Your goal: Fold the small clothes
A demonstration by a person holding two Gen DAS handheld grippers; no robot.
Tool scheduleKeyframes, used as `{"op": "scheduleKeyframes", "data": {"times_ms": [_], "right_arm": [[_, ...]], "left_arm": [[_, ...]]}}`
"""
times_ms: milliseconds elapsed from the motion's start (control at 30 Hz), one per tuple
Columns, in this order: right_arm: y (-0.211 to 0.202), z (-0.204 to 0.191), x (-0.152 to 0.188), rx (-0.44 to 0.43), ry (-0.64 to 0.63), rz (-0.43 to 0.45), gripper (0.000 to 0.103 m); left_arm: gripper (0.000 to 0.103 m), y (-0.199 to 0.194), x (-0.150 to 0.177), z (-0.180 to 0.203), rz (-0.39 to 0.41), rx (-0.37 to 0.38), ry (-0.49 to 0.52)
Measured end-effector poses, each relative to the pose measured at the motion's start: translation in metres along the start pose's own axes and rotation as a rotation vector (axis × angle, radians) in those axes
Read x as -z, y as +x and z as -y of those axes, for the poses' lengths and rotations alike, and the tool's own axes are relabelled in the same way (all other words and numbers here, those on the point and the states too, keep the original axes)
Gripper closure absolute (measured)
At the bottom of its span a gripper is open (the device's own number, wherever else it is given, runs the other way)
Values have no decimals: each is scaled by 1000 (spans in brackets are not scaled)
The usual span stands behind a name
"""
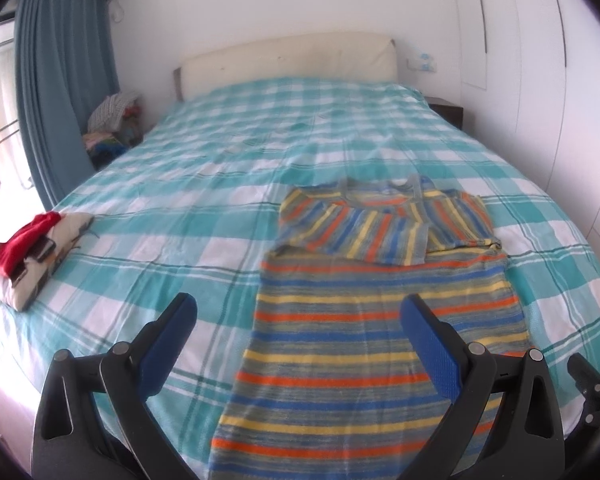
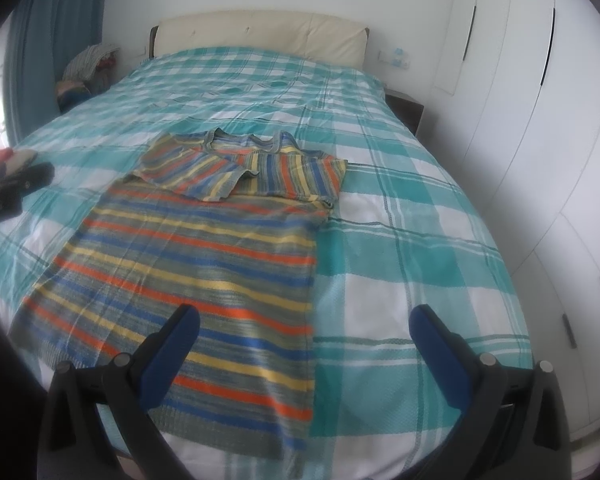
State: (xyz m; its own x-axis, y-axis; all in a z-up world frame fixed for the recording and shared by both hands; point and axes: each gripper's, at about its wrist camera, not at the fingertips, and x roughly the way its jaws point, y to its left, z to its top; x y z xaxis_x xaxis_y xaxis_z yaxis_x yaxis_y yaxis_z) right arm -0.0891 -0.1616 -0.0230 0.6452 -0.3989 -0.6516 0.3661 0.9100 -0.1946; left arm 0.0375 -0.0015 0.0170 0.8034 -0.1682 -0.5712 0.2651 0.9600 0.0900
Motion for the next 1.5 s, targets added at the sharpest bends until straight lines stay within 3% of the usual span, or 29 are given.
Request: {"op": "scheduleKeyframes", "data": {"times_ms": [567, 1067, 1133, 1267, 1333, 1500], "right_arm": [[0, -2, 3, -4, -6, -3, 0], [-1, -4, 0, -7, -11, -3, 0], [0, -4, 1, -7, -13, -5, 0], [-3, -4, -2, -14, -16, 2, 0], [-3, 0, 3, -34, -18, -1, 0], [22, 22, 41, -148, 13, -137, 0]], "left_arm": [[1, 3, 1, -18, 3, -68, -56], [1, 7, 2, -17, -13, -73, -44], [1, 9, 4, -20, -27, -44, -34], [1, 27, 22, -42, -150, 127, -1], [1, 42, 42, -58, -241, 169, 15], [1, 73, 110, -94, -467, 257, -47]]}}
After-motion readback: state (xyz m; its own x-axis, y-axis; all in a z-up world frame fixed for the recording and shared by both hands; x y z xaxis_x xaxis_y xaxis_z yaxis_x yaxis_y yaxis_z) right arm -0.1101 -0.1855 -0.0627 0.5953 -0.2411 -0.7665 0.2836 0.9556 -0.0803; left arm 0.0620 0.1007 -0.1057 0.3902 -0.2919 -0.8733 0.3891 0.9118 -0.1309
